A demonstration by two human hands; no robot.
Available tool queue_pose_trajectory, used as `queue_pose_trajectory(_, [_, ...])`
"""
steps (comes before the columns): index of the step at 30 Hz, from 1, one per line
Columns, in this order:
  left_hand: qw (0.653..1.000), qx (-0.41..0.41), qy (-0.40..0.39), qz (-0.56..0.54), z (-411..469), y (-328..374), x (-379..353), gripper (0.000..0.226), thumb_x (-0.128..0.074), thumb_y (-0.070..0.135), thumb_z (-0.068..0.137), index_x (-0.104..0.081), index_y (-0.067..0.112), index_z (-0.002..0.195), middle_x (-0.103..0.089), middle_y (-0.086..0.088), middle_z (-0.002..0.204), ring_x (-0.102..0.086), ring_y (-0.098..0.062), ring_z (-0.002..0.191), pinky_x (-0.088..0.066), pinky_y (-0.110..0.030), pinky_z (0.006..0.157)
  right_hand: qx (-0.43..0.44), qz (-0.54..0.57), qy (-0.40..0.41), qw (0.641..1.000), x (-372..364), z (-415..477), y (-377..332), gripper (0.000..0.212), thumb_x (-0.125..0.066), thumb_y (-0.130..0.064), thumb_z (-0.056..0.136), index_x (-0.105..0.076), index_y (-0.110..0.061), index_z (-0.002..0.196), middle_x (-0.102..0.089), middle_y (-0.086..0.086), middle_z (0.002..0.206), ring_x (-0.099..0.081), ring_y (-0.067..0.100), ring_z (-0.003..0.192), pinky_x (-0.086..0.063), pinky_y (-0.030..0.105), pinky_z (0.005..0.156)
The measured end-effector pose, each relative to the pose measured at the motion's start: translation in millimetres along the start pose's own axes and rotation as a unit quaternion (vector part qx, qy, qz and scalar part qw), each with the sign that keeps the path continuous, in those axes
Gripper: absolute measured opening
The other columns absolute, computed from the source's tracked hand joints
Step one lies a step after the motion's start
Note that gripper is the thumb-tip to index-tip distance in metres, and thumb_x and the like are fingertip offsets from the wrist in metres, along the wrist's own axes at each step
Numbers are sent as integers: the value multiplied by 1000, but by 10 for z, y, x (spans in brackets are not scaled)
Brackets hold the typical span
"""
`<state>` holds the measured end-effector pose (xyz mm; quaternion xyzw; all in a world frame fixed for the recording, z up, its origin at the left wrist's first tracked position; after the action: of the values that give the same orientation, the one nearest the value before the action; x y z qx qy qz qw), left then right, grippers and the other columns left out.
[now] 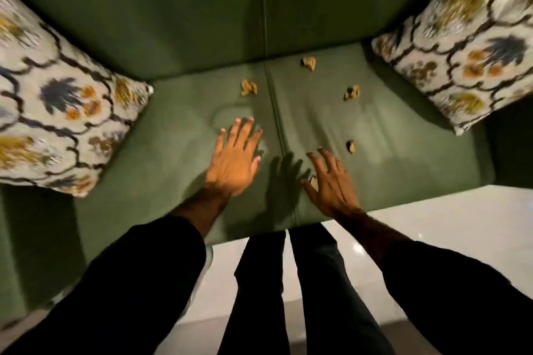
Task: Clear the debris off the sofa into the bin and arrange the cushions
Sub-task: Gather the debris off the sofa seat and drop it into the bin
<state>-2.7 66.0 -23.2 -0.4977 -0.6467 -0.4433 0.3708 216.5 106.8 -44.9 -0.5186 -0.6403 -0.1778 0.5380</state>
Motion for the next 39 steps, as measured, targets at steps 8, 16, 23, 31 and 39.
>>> queue_pose_trajectory(8, [996,61,12,-57,322,-279,-989,54,-59,24,95,-42,19,147,-29,-13,163,-31,-36,147,-29,-54,117,-1,-39,19,999,-964,64,385,35,-68,-38,92,-59,-14,116,-54,16,120,-50,35,96,-51,46,76])
queue_pose_trajectory(16, [989,129,61,-34,325,-286,-1376,18,-52,15,86,-56,17,104,-57,-16,122,-53,-38,104,-40,-50,87,117,-12,107,987,-1093,218,575,28,-67,-36,98,-64,-12,84,-64,9,80,-58,30,77,-48,37,53])
queue_pose_trajectory(23, [981,145,92,-84,341,-104,-1349,16,-48,10,82,-56,17,95,-57,-16,108,-54,-37,94,-41,-48,80,54,-5,186,981,-644,323,867,45,-54,-36,103,-66,-4,73,-60,17,71,-56,34,65,-45,39,59])
queue_pose_trajectory(31, [976,154,89,-122,220,260,-1482,24,-54,6,75,-57,17,95,-56,-14,106,-52,-34,92,-39,-45,79,-117,-30,156,980,-542,641,1455,41,-54,-47,101,-69,-11,89,-58,18,124,-51,42,109,-35,43,88])
queue_pose_trajectory(39, [966,182,86,-160,1,477,-1595,27,-58,0,72,-60,13,94,-57,-17,106,-54,-36,90,-40,-45,79,-43,-24,192,980,-498,778,1445,43,-54,-38,103,-64,-4,78,-59,16,81,-53,33,76,-33,34,62])
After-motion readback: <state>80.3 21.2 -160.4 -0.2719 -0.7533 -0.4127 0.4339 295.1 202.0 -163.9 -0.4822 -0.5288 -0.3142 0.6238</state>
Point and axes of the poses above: each hand's wrist, its own z-axis towards the middle knuckle, its own x-axis out of the back of the hand, y = z × x, the point moved 7 cm from there along z, towards the middle knuckle
